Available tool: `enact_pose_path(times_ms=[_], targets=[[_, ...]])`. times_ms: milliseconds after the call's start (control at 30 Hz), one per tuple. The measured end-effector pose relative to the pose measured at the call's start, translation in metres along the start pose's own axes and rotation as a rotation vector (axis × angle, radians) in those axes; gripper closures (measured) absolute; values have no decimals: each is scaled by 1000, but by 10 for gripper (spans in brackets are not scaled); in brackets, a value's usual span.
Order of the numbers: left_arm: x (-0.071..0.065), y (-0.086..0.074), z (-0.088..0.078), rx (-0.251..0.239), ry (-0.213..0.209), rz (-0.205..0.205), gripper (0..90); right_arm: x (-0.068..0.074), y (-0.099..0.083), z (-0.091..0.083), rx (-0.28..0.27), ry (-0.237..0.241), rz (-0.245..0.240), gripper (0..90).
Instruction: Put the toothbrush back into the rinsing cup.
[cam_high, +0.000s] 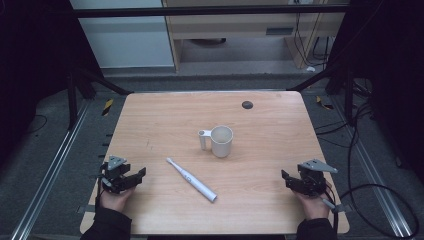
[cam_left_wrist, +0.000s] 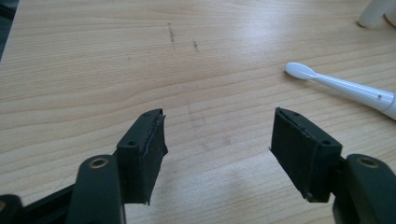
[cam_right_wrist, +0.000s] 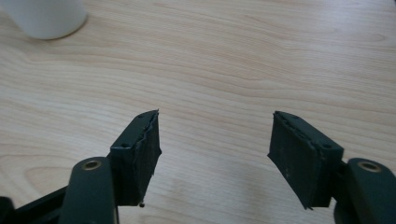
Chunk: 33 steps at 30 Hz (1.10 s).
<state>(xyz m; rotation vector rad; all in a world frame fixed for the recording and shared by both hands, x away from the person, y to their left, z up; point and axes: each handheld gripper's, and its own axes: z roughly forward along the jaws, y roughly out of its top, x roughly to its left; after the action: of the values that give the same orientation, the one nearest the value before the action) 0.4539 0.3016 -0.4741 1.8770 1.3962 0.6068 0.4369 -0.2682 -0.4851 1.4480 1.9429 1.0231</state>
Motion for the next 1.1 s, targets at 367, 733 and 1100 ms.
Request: enact_pose_path(times_ms=[367, 733, 1100], targets=[[-8, 0, -3, -5, -23, 43, 469, 23, 5, -4, -3, 89, -50, 431], [-20, 2, -3, 14, -60, 91, 608, 56, 14, -1, 0, 205, -108, 536], [-25, 3, -1, 30, -75, 112, 775, 87, 23, 10, 10, 291, -152, 653]])
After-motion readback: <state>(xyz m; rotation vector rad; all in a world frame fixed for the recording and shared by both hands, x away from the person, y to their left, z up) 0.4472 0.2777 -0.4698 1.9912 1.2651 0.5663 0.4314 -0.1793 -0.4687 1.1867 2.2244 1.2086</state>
